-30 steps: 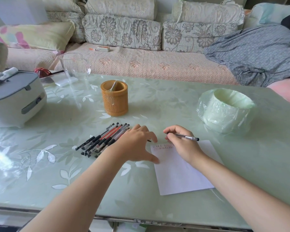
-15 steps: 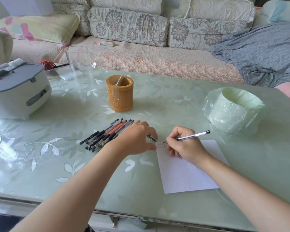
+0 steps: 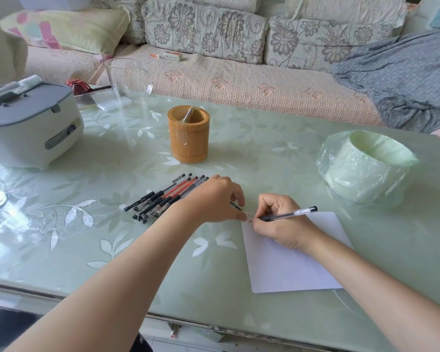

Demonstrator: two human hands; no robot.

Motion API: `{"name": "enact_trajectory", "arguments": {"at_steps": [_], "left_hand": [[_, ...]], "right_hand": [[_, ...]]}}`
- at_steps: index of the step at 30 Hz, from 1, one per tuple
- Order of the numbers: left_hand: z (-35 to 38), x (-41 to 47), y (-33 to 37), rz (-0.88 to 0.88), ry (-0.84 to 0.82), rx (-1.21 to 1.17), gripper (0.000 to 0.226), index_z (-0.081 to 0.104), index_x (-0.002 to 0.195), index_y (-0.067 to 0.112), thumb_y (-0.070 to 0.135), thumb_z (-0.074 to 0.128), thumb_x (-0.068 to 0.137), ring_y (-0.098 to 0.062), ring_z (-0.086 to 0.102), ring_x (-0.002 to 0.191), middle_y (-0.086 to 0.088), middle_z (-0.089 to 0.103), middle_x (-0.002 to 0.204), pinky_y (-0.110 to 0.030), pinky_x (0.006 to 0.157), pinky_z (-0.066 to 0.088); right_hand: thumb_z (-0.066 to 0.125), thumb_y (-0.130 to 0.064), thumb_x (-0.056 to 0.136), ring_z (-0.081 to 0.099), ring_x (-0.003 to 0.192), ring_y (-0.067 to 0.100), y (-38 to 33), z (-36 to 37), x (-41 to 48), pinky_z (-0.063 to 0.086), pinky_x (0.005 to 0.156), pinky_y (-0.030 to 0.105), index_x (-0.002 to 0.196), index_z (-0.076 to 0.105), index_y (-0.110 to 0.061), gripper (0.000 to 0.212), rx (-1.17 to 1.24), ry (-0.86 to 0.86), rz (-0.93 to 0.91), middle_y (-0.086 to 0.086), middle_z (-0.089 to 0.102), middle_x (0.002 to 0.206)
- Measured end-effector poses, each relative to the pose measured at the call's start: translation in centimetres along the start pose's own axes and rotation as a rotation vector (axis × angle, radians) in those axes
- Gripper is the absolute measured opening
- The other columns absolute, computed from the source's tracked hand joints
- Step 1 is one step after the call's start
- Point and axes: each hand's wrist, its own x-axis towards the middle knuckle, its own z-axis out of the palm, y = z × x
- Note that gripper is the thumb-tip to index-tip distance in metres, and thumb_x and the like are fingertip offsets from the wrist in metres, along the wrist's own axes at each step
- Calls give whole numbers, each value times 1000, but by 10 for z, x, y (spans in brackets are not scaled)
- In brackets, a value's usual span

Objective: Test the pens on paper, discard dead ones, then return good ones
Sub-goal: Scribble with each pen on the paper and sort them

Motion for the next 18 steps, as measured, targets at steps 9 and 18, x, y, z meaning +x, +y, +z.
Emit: {"name": "enact_trajectory", "arguments": {"at_steps": [9, 18], "left_hand": [[1, 2, -1, -24, -14, -22, 34, 68, 97, 29, 50, 78, 72, -15, 46, 102, 3, 60, 98, -31, 86, 46], [4, 4, 0, -59, -17, -36, 37, 68, 97, 30, 51, 80, 68, -14, 45, 102, 4, 59, 98, -29, 85, 46]], "right_hand": [[69, -12, 73, 35, 53, 13, 2, 1, 1, 28, 50, 26, 63, 51, -10, 21, -80, -24, 2, -3, 45, 56], [71, -9, 75, 36, 54, 12, 8, 1, 4, 27, 52, 27, 63, 50, -11, 25, -100, -27, 12, -3, 45, 56]]}}
